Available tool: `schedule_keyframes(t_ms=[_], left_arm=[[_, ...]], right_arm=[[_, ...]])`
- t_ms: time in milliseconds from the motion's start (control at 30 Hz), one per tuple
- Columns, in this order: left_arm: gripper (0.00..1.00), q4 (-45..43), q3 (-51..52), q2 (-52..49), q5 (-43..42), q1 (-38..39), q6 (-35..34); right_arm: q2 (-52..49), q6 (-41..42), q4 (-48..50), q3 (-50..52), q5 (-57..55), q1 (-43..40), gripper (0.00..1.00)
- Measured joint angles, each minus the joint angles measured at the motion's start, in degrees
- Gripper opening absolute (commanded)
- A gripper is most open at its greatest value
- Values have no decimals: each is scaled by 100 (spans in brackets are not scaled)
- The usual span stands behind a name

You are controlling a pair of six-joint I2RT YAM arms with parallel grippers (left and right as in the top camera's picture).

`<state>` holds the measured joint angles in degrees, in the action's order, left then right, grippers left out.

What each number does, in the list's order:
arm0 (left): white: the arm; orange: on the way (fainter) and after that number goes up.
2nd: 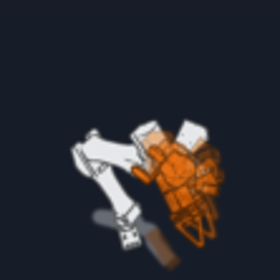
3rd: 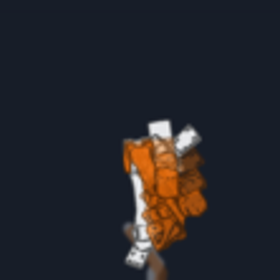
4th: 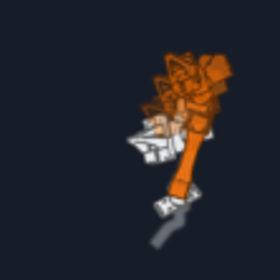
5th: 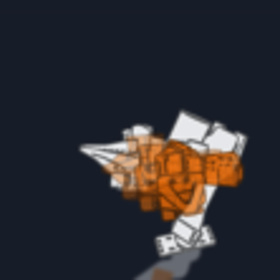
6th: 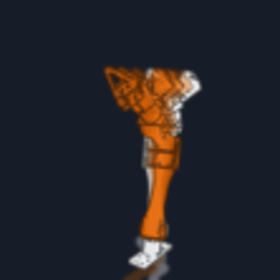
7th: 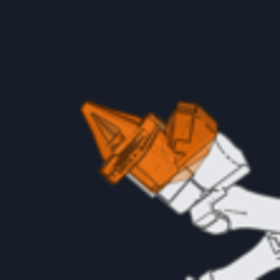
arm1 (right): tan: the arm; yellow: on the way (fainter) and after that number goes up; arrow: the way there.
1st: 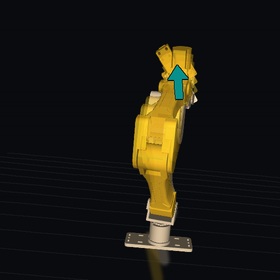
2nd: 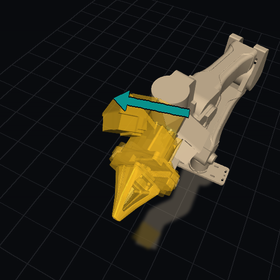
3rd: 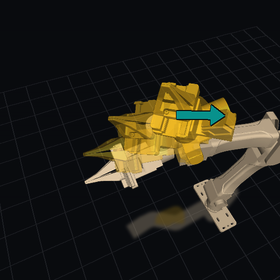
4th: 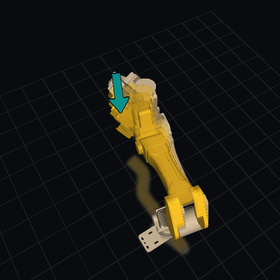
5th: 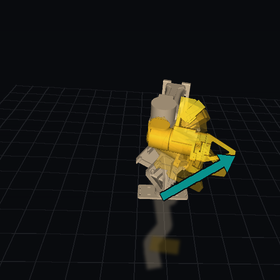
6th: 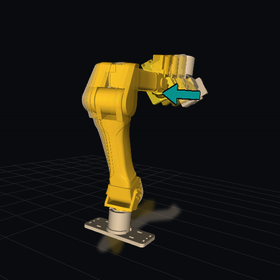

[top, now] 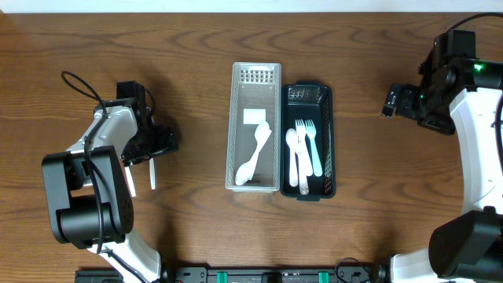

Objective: Pack container
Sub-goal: 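Move the left gripper to another white spoon and grasp it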

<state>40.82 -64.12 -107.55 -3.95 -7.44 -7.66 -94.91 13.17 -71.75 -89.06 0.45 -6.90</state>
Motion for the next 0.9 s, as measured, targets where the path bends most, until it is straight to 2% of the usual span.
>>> schedule_keyframes(t_ms=[267,367,500,667,900], left_arm=[[30,118,0,-2,-20,0,-15],[20,140,0,-4,-20,0,11],[12,142,0,-4,-22,0,11],[6,142,0,-2,-22,0,0],[6,293,2,85,-15,35,-22]], right_arm=[[0,0,2,0,0,0,99],[0,0,0,0,0,0,99],[0,0,2,0,0,0,99],[0,0,0,0,0,0,99],[0,0,0,0,0,0,99]])
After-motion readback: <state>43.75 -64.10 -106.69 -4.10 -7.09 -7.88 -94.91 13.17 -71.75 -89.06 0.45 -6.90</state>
